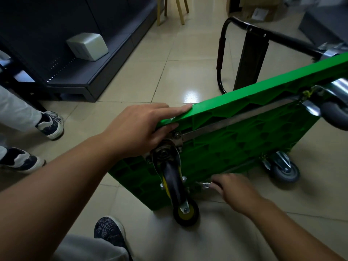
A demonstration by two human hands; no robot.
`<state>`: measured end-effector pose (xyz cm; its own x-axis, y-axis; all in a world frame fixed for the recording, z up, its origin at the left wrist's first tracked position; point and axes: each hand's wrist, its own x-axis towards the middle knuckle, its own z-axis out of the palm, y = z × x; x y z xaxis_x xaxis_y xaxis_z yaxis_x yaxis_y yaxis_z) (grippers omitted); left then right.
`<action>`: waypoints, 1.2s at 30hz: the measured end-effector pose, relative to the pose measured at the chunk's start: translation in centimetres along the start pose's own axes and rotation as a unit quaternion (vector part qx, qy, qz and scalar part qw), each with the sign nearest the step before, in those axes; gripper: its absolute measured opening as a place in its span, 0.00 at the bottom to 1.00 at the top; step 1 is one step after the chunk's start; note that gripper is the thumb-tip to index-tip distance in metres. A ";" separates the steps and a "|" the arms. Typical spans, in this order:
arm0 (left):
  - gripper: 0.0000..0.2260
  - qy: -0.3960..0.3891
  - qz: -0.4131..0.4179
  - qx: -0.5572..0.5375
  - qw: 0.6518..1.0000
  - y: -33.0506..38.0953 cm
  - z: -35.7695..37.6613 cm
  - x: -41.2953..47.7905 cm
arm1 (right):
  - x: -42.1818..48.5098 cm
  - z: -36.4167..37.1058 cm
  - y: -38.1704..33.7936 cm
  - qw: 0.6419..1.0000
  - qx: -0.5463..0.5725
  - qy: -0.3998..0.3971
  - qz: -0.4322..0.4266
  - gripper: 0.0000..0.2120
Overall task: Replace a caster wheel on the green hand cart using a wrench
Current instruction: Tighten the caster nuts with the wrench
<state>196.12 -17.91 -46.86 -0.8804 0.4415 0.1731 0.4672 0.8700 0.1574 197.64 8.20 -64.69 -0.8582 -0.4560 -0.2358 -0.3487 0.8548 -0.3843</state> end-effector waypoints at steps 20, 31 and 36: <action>0.24 -0.004 0.004 -0.002 1.000 -0.1 0.0 0.2 | 3.2 -9.6 -2.2 0.883 -0.065 0.343 -0.314 0.09; 0.24 -0.010 -0.002 -0.005 1.000 0.1 -0.1 0.2 | 3.6 -8.0 -2.2 0.872 -0.062 0.396 -0.282 0.10; 0.24 -0.009 -0.005 -0.006 1.000 0.0 0.0 0.1 | 3.6 -3.0 -3.0 0.916 0.260 0.297 -0.067 0.11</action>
<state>196.00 -17.88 -46.81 -0.8860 0.4376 0.1535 0.4599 0.8716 0.1699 194.48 4.69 -61.71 -0.9287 -0.2007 0.3117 -0.3707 0.4971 -0.7845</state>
